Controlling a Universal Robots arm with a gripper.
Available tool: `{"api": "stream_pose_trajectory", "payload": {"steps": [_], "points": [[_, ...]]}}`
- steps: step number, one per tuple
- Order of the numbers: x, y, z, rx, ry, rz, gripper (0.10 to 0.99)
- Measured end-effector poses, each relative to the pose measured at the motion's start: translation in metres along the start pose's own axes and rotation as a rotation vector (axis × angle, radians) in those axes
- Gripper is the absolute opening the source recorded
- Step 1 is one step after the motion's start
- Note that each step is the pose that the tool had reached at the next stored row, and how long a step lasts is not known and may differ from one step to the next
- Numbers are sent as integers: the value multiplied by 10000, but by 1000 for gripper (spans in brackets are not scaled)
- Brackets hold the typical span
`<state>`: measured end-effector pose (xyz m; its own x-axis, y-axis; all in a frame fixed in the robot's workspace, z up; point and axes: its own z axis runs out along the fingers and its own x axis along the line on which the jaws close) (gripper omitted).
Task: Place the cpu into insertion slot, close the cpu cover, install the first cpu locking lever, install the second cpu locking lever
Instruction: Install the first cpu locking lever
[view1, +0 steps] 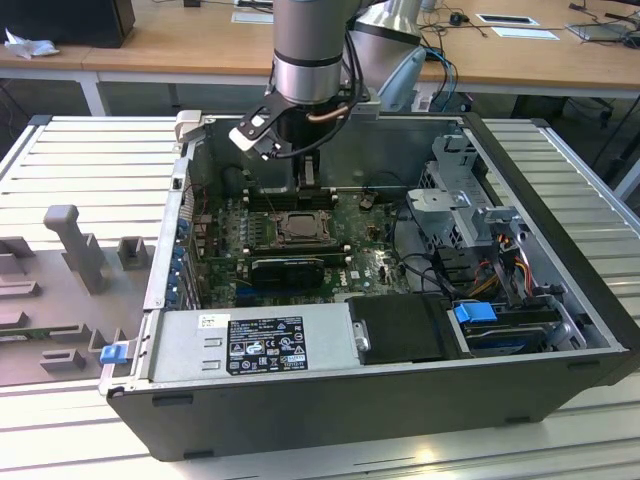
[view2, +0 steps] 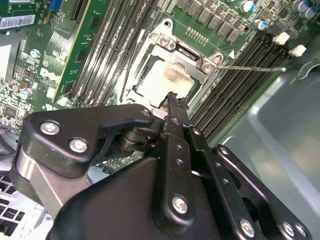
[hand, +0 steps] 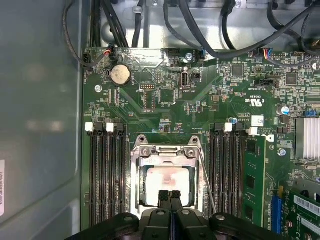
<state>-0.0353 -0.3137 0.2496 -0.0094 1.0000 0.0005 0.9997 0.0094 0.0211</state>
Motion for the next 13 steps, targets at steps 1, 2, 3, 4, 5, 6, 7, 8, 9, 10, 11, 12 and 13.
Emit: {"api": "stream_pose_trajectory", "payload": {"steps": [1,2,3,4,5,6,7,8,9,10,11,12,13], "points": [[0,1,-42,0,0,0,106],[0,2,-78,0,0,0,106],[0,2,-100,1,0,0,106],[0,3,-149,0,1,0,106],[0,4,-204,0,0,0,106],[0,5,-246,0,1,0,106],[0,6,-261,0,3,-66,106],[1,6,-260,0,8,-267,106],[0,5,-261,0,10,-446,106],[0,5,-261,1,14,-675,106],[0,5,-260,1,18,-877,106],[0,5,-259,1,24,-1150,106],[0,5,-259,1,27,-1319,106]]}}
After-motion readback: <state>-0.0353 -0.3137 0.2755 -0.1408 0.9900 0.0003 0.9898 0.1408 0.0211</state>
